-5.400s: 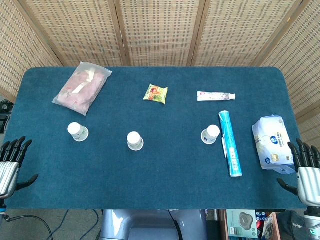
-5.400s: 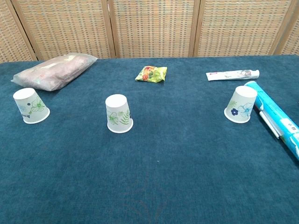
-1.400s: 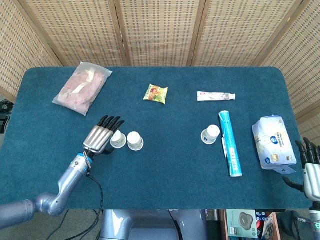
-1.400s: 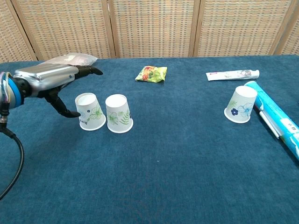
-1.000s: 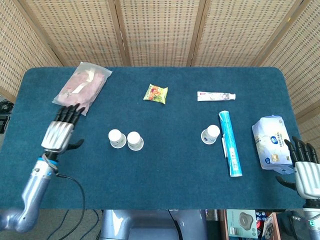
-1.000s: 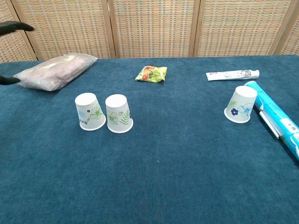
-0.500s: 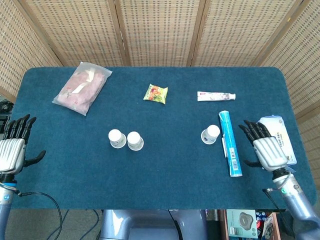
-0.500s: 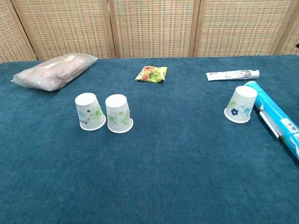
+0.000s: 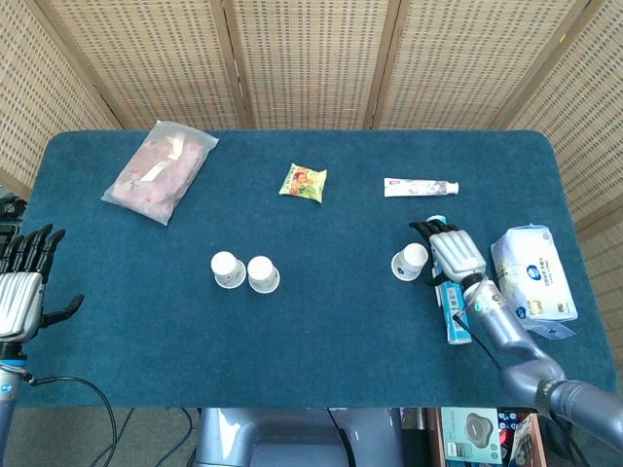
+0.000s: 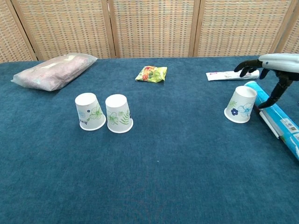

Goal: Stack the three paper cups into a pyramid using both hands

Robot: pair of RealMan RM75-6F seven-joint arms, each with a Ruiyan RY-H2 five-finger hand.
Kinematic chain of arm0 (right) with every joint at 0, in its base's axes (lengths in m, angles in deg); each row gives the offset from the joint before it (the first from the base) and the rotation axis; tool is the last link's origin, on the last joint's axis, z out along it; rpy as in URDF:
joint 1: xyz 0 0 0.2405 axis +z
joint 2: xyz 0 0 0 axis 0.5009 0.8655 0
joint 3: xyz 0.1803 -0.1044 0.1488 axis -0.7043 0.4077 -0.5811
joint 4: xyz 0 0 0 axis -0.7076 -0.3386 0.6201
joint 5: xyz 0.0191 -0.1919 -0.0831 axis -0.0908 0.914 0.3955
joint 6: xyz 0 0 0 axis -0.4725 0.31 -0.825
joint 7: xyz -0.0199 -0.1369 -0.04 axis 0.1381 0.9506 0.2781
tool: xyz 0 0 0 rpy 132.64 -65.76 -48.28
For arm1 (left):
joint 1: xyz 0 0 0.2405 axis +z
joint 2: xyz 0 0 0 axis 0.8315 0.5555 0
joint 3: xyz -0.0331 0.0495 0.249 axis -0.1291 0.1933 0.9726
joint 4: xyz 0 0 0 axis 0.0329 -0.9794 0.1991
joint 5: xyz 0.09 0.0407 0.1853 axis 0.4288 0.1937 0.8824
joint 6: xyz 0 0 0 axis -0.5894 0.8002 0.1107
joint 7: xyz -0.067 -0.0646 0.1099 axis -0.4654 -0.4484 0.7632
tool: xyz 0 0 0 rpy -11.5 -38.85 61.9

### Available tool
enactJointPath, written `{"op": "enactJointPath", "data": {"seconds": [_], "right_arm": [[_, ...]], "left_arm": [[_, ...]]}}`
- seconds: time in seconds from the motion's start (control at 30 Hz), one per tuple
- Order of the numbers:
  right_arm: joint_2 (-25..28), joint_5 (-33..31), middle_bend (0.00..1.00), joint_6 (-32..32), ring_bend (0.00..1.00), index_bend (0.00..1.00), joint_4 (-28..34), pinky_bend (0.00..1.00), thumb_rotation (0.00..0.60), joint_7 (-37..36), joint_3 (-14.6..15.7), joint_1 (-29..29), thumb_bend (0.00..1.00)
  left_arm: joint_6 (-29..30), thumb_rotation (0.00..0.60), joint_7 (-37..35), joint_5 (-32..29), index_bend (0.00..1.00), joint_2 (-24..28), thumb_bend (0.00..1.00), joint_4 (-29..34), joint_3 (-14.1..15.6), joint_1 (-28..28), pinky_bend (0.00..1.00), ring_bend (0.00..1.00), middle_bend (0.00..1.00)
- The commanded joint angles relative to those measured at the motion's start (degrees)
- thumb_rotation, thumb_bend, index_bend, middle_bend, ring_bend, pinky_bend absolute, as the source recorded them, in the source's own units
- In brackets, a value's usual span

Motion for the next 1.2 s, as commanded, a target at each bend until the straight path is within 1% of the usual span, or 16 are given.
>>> {"op": "enactJointPath", "data": {"seconds": [0.03, 0.17, 0.23, 0.37, 0.47, 0.57, 0.6, 0.73, 0.8, 0.87, 0.9, 0.93, 1.03, 1.2], "right_arm": [[-1.4, -1.0, 0.36, -0.8, 0.28, 0.23, -1.0, 0.43, 0.600, -0.2, -0.4, 1.1, 0.26], [-3.4, -1.5, 0.49, -0.7, 0.41, 0.40, -2.8, 0.57, 0.600, -0.1, -0.3, 2.2, 0.33], [-3.8, -1.6, 0.52, -0.7, 0.43, 0.43, -3.1, 0.60, 0.600, -0.5, -0.2, 2.5, 0.36], [-5.1, -1.4, 0.55, 0.4, 0.46, 0.46, -4.6, 0.61, 0.600, -0.1, 0.0, 3.0, 0.42], [-5.1, -1.5, 0.55, 1.1, 0.46, 0.46, -4.3, 0.62, 0.600, -0.2, -0.1, 3.0, 0.44], [-3.2, -0.3, 0.55, 2.9, 0.46, 0.46, -0.7, 0.62, 0.600, -0.4, -0.7, 3.1, 0.44], [-1.9, 0.3, 0.55, 3.8, 0.46, 0.46, 1.6, 0.62, 0.600, -0.2, -1.1, 3.2, 0.44], [3.2, 2.2, 0.55, 6.4, 0.46, 0.46, 11.3, 0.62, 0.600, 1.7, -4.1, 4.9, 0.44], [4.7, 2.4, 0.55, 6.4, 0.46, 0.47, 14.9, 0.62, 0.600, 3.4, -5.5, 6.4, 0.44], [5.5, 2.6, 0.56, 5.7, 0.46, 0.47, 17.0, 0.62, 0.600, 4.9, -6.5, 8.2, 0.44], [5.7, 2.7, 0.56, 5.2, 0.46, 0.47, 17.8, 0.62, 0.600, 5.9, -7.0, 9.4, 0.44], [5.4, 3.2, 0.56, 4.0, 0.46, 0.47, 18.4, 0.62, 0.600, 7.7, -8.2, 12.0, 0.44], [3.5, 0.7, 0.55, 1.7, 0.46, 0.47, 18.7, 0.62, 0.600, 10.3, -10.0, 16.3, 0.44], [-0.9, -4.3, 0.56, -0.5, 0.46, 0.47, 16.9, 0.62, 0.600, 15.4, -11.1, 22.1, 0.45]], "left_arm": [[-0.5, 0.600, 0.0, -0.3, 0.00, 0.0, 0.26, -0.3, -0.3, 0.0, 0.00, 0.00, 0.00], [-1.1, 0.600, 0.0, -0.8, 0.00, 0.0, 0.26, -0.5, -0.7, 0.0, 0.00, 0.00, 0.00], [-1.3, 0.600, -0.1, -0.8, 0.00, 0.0, 0.26, -0.5, -0.9, 0.0, 0.00, 0.00, 0.00], [-1.7, 0.600, -0.5, -0.8, 0.00, 0.2, 0.26, -0.6, -1.1, 0.1, 0.00, 0.00, 0.00], [-1.9, 0.600, -1.0, -0.9, 0.00, 0.4, 0.26, -0.6, -1.2, 0.2, 0.00, 0.00, 0.00], [-2.3, 0.600, -1.5, -1.0, 0.00, 0.7, 0.26, -0.3, -1.3, 0.3, 0.00, 0.00, 0.00], [-2.4, 0.600, -1.6, -1.0, 0.00, 0.8, 0.26, -0.3, -1.4, 0.4, 0.00, 0.00, 0.00], [-3.2, 0.600, -2.0, -1.3, 0.00, 1.0, 0.26, -0.1, -1.6, 0.2, 0.00, 0.00, 0.00], [-3.6, 0.600, -2.1, -1.4, 0.00, 1.1, 0.26, -0.1, -1.7, 0.1, 0.00, 0.00, 0.00], [-3.9, 0.600, -2.1, -1.5, 0.00, 1.1, 0.26, -0.1, -1.8, 0.0, 0.00, 0.00, 0.00], [-4.1, 0.600, -2.0, -1.5, 0.00, 1.0, 0.26, -0.2, -1.8, -0.1, 0.00, 0.00, 0.00], [-4.5, 0.600, -1.8, -1.6, 0.00, 1.0, 0.26, -0.3, -1.9, -0.2, 0.00, 0.00, 0.00], [-5.0, 0.600, -1.6, -1.9, 0.00, 0.8, 0.26, -0.3, -2.0, -0.4, 0.00, 0.00, 0.00], [-5.4, 0.600, -1.4, -2.3, 0.00, 0.8, 0.26, -0.6, -2.1, -0.4, 0.00, 0.00, 0.00]]}}
